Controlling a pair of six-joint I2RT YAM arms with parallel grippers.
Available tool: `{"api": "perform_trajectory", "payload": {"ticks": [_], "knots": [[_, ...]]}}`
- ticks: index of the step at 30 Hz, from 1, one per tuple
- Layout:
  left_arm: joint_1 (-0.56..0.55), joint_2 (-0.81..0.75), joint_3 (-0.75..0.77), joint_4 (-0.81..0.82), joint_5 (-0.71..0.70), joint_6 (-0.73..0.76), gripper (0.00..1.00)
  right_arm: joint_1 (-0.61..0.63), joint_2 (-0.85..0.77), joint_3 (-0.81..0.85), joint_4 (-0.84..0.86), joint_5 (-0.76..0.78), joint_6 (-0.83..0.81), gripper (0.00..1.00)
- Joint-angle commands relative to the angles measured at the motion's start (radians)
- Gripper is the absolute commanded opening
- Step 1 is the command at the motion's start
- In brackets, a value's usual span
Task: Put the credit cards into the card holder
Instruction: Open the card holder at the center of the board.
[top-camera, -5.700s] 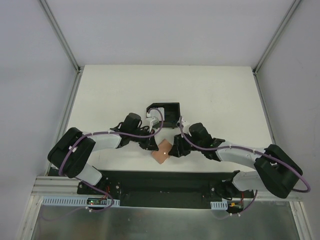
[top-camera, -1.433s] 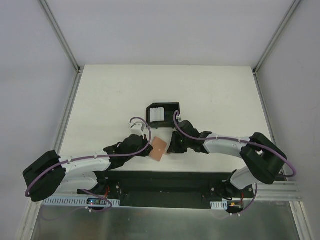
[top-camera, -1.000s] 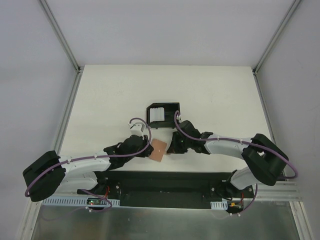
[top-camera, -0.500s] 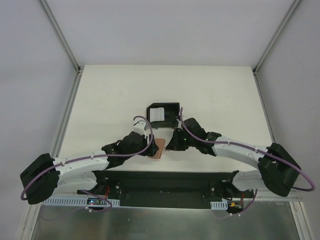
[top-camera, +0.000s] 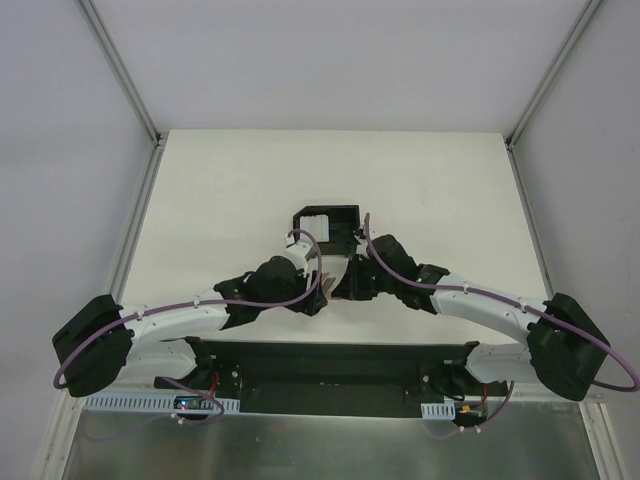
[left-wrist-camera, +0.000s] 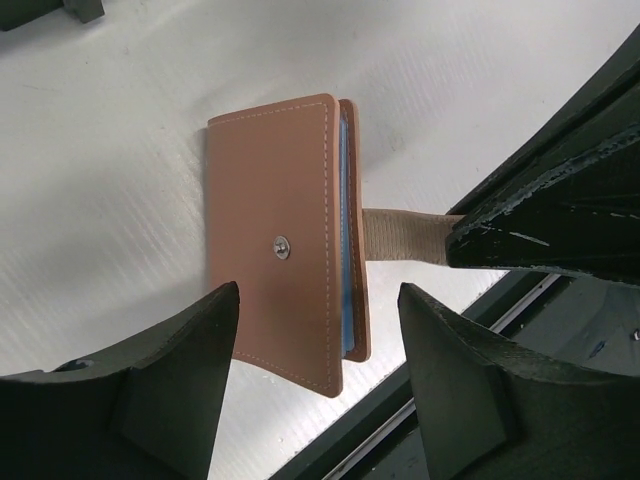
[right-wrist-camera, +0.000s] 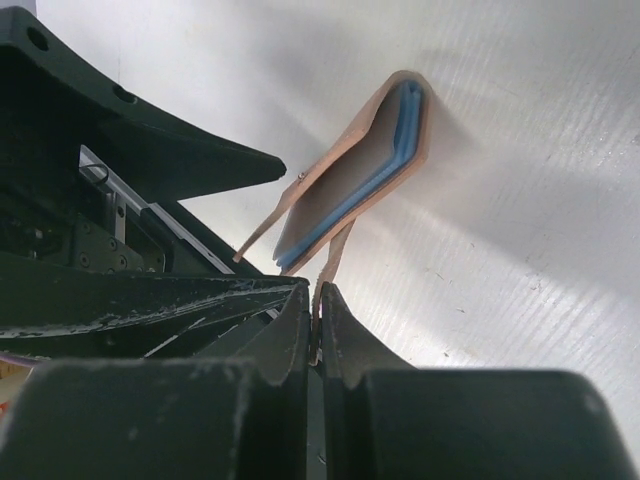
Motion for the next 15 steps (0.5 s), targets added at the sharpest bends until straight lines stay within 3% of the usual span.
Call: {"api": "perform_trajectory", "payload": {"ticks": [1, 11, 15], "knots": [[-0.007, -0.001, 0.062, -0.055, -0.009, 0.071, 0.63, -0.002, -0.04, 0.014, 0.001, -0.005, -0.011, 0.0], [-0.007, 0.016, 0.109, -0.085, -0.105, 0.131, 0.59, -0.002, -0.011, 0.026, -0.013, -0.01, -0.027, 0.0], [-0.007, 0.062, 0.14, -0.091, -0.107, 0.136, 0.52, -0.004, -0.005, 0.032, -0.05, -0.008, -0.032, 0.0]]}}
